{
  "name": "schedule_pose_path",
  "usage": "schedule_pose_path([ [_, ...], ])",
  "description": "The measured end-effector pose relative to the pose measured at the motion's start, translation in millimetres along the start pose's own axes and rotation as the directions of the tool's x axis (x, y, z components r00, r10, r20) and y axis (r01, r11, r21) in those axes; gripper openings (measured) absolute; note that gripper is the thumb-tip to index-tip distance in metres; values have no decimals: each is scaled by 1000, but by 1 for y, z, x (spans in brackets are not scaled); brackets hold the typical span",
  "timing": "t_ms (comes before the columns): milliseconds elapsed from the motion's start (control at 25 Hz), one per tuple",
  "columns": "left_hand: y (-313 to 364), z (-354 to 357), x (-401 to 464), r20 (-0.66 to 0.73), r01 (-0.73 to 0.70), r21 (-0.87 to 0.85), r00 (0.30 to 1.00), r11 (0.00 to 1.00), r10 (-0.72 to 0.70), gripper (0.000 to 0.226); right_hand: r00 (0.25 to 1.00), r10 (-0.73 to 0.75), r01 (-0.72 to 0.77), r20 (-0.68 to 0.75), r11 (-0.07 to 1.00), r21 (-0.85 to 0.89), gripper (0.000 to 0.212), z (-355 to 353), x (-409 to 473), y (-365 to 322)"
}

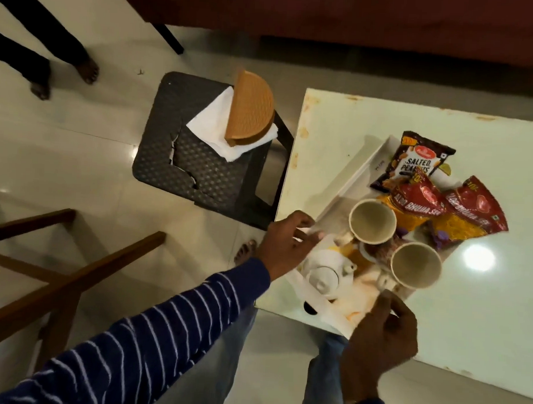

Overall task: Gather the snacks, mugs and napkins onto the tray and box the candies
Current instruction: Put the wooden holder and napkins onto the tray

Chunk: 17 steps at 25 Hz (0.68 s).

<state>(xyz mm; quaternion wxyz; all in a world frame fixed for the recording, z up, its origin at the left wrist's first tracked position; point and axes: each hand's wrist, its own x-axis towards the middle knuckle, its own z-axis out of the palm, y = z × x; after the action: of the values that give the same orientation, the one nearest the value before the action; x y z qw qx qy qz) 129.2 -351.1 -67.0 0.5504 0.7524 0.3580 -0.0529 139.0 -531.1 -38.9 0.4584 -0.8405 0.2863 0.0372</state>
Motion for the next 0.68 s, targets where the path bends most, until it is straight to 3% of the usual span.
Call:
schedule_pose_path([
  [120,1,-49,8,-144,-71,76,986,995,81,14,970,-167,162,177,986,41,7,31,-24,-29],
  [240,0,-102,31,-308,-91,139,943,986,130,12,894,-238,217,378,971,99,11,80,-40,-60],
  [360,-5,-147,63,-482,-82,171,862,982,156,15,816,-301,270,493,953,135,17,134,-47,-91],
  [560,-11,-181,104,-573,-21,95,817,995,72,20,780,-182,183,598,981,60,21,214,-50,-135],
  [680,-14,-184,119,-550,35,-13,834,999,-36,26,782,-94,117,616,993,3,3,245,-56,-149],
])
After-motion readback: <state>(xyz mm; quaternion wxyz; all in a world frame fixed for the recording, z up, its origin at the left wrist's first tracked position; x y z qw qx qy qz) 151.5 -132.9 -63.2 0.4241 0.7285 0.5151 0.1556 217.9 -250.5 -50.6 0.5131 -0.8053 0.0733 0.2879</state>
